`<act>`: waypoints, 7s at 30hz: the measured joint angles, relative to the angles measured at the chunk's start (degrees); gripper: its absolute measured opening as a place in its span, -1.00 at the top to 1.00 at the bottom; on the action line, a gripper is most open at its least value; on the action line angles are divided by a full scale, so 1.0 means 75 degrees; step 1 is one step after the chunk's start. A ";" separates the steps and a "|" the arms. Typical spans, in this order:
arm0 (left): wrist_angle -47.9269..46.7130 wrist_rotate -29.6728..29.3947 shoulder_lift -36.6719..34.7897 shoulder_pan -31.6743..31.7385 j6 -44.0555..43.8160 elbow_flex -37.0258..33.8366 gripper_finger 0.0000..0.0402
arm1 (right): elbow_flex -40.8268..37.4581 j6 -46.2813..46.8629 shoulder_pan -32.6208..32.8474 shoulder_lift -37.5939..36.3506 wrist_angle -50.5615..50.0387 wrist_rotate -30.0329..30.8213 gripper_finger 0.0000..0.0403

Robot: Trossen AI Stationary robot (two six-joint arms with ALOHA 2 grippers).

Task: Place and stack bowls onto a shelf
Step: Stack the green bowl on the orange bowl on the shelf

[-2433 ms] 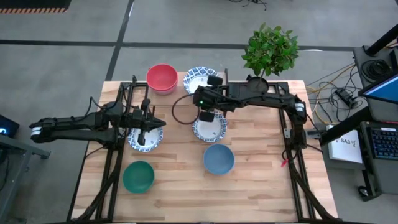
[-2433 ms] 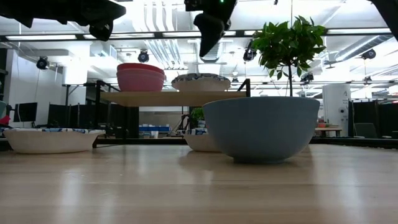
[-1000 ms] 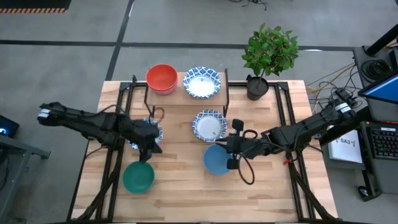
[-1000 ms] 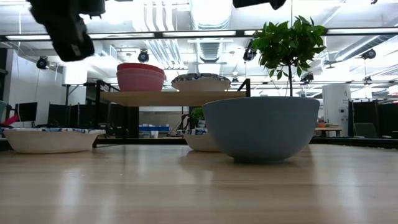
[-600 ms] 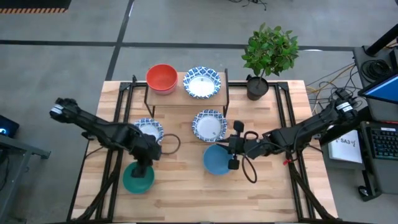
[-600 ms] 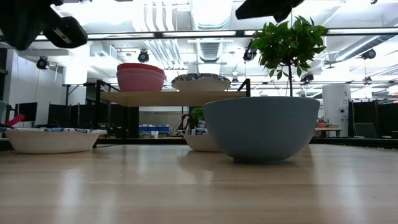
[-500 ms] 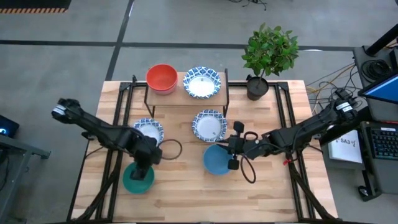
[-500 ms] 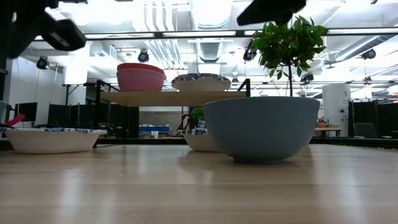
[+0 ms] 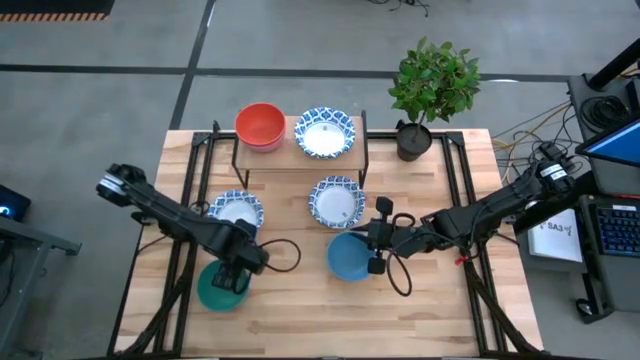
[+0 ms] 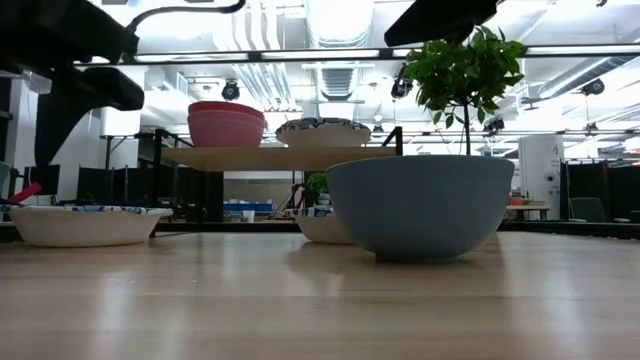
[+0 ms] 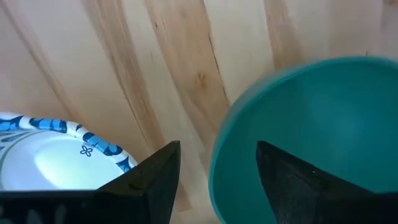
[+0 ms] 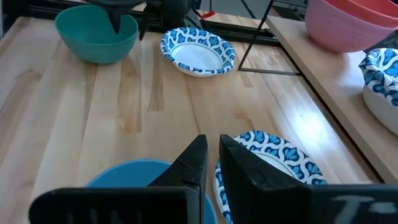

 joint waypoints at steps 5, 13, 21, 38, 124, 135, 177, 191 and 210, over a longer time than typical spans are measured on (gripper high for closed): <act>0.0117 -0.0003 0.0229 0.0002 0.0190 -0.0105 0.12 | 0.0000 -0.0013 0.0066 0.0000 -0.0004 -0.0005 0.83; 0.0656 0.0000 0.0347 -0.0016 0.0166 -0.0174 0.38 | 0.0000 -0.0031 0.0086 0.0000 -0.0007 -0.0005 0.83; 0.1178 0.0338 0.0347 -0.0016 -0.0141 -0.0423 0.70 | 0.0000 -0.0036 0.0101 0.0000 -0.0033 -0.0019 0.83; 0.1784 0.0948 0.0204 -0.0043 -0.0148 -0.0623 0.99 | 0.0000 -0.0075 0.0104 0.0003 -0.0030 -0.0019 0.83; -0.3148 -0.0673 0.1900 1.0744 0.1347 0.8536 0.36 | 0.0000 -0.0095 0.0101 0.0006 -0.0179 -0.0048 0.83; -0.2011 0.0752 0.1132 1.0744 0.3206 0.8502 0.54 | 0.0000 -0.0092 0.0101 0.0006 -0.0173 -0.0048 0.83; 0.1515 0.3519 -0.0234 1.0436 0.2847 0.4945 1.00 | -0.0006 -0.0386 0.0092 0.0110 0.0293 0.0027 0.83; 0.8850 0.0925 -0.2149 0.8681 0.1327 -0.0303 1.00 | -0.0012 -0.0620 0.0048 0.0338 0.0585 0.0019 0.83; 0.9560 0.0133 -0.1783 0.8648 0.0860 -0.1159 1.00 | -0.0012 -0.0634 0.0046 0.0376 0.0620 0.0016 0.83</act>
